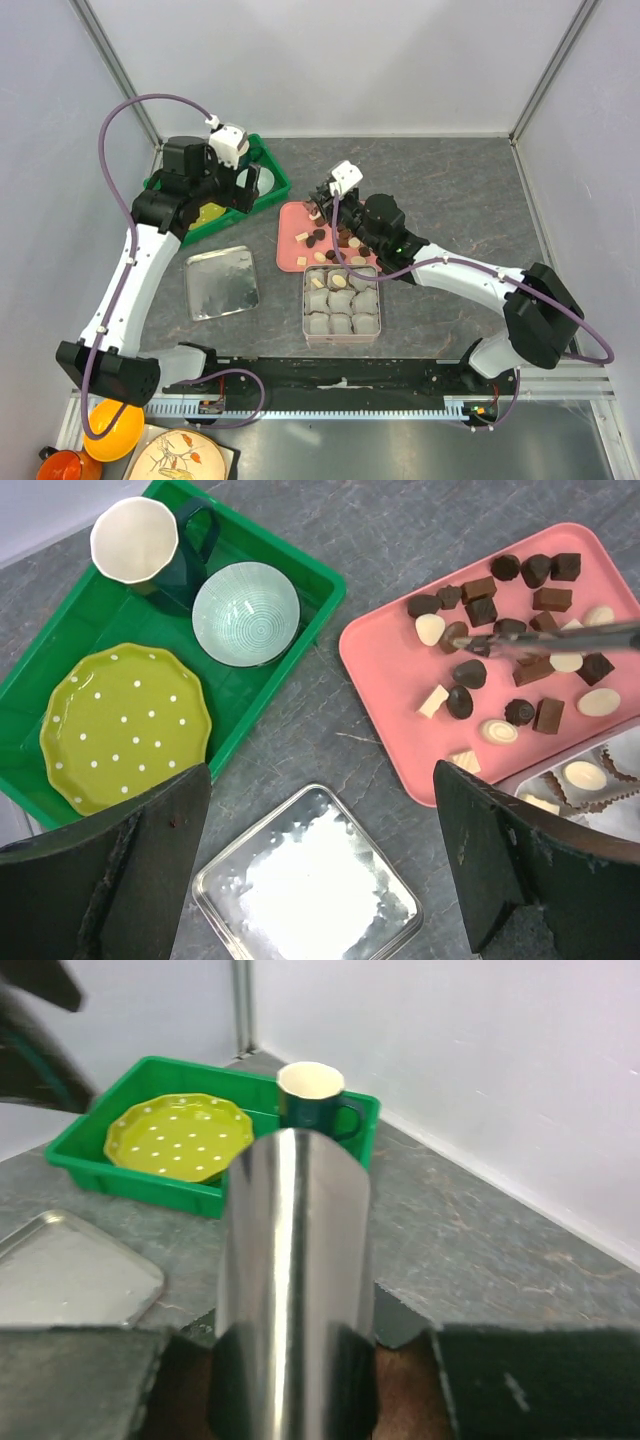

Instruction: Pack the chocolate

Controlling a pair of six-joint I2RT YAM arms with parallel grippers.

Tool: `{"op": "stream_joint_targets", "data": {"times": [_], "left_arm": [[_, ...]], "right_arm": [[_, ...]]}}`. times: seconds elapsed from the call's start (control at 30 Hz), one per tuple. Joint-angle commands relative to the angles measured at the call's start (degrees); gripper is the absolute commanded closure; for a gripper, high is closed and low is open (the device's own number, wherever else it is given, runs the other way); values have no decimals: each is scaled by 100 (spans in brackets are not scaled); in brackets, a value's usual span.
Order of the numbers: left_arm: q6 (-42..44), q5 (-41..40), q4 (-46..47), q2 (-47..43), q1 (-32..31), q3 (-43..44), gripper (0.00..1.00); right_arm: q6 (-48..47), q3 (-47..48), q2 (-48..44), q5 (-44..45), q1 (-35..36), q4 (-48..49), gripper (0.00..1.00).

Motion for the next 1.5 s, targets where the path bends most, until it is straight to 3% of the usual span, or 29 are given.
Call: {"op": "stream_joint_targets", "data": {"times": [0.0,0.07,0.1,0.37,0.53,1.47], "left_arm": [[-31,593,-12,-137,125,-436,3],[4,663,58,-128,134,-743,5],[39,664,163,-128,134,-850,5],[145,672,392,-40,178,-1299,8],[180,646,463,-32,187,-1378,9],[330,514,516,-225,187,-1572,10]], "right_arm": [[35,-204,-92,482,-134,363,87],[140,-283,-57,474,-196,433,86],[176,-301,-48,465,-222,434,79],[466,-398,92,544,-292,688,60],[667,-319,277,474,-301,680,53],[625,-125,1200,412,-328,1040,55]]}}
